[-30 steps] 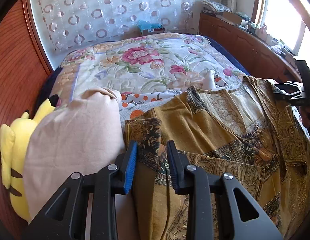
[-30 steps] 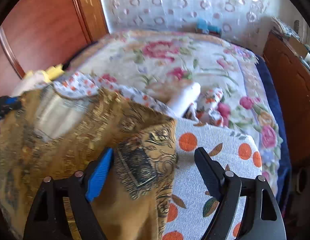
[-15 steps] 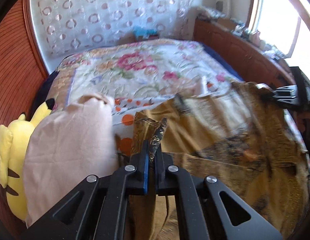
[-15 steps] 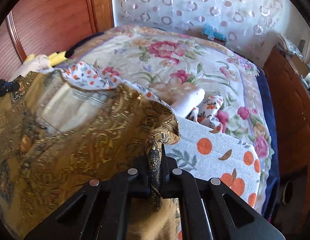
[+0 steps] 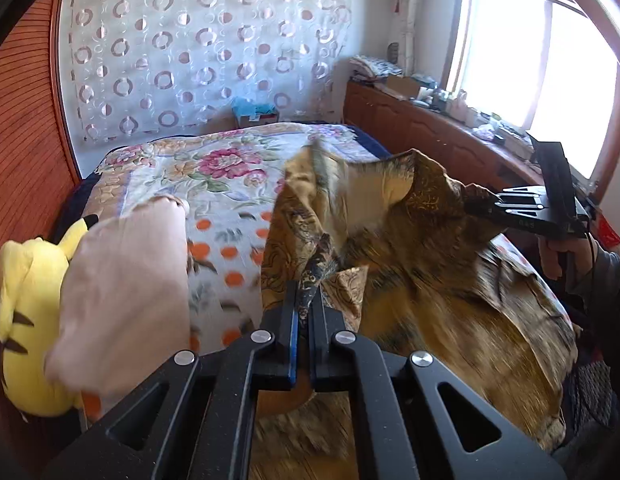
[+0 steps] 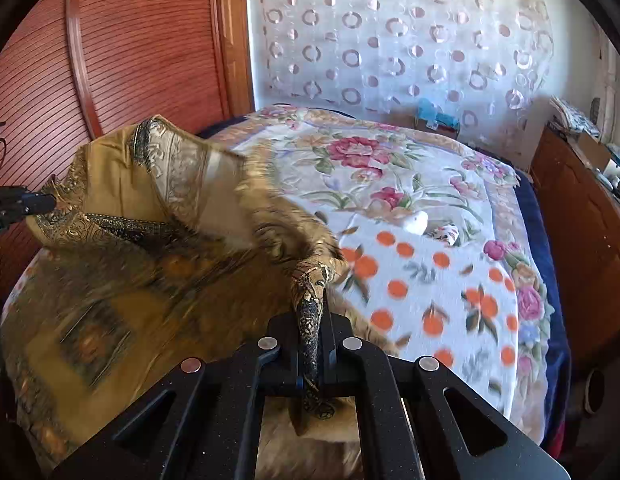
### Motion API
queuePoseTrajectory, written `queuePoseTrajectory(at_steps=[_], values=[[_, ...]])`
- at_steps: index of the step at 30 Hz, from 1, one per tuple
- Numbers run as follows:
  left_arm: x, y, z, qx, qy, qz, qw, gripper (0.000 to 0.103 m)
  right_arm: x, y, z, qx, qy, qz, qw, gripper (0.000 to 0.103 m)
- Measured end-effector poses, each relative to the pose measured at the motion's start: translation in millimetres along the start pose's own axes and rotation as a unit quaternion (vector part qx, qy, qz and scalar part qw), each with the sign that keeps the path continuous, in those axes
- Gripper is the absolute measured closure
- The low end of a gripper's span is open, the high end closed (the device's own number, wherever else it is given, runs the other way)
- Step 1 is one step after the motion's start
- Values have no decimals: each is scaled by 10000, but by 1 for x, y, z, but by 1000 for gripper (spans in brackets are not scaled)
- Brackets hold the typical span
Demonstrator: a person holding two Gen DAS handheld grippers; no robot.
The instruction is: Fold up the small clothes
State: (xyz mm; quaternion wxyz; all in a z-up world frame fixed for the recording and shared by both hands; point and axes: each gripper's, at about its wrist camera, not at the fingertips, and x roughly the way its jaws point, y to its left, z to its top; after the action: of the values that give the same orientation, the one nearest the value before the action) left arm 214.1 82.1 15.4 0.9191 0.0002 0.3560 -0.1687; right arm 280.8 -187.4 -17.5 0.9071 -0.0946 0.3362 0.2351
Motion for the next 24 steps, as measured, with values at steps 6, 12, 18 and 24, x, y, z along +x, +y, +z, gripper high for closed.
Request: queuePoseTrajectory(at_steps=[6,12,18,24], values=[[-30,-8,-43,-102,-98,42,9999,99,-53,14,-50,52,-195,60,9998,100],[-64,-20,-83,-222,-348,111,9991,99,-107,36,-107,155,-324,152,9992,100],[-104,-26,-117,-485,-619,159,9968,99,-151,49,-159,395,-543,338,9972,100],[-125,-32,-142,-529,-623,264,9963,99,-180,51,-194,521,-503,382,9966,100]])
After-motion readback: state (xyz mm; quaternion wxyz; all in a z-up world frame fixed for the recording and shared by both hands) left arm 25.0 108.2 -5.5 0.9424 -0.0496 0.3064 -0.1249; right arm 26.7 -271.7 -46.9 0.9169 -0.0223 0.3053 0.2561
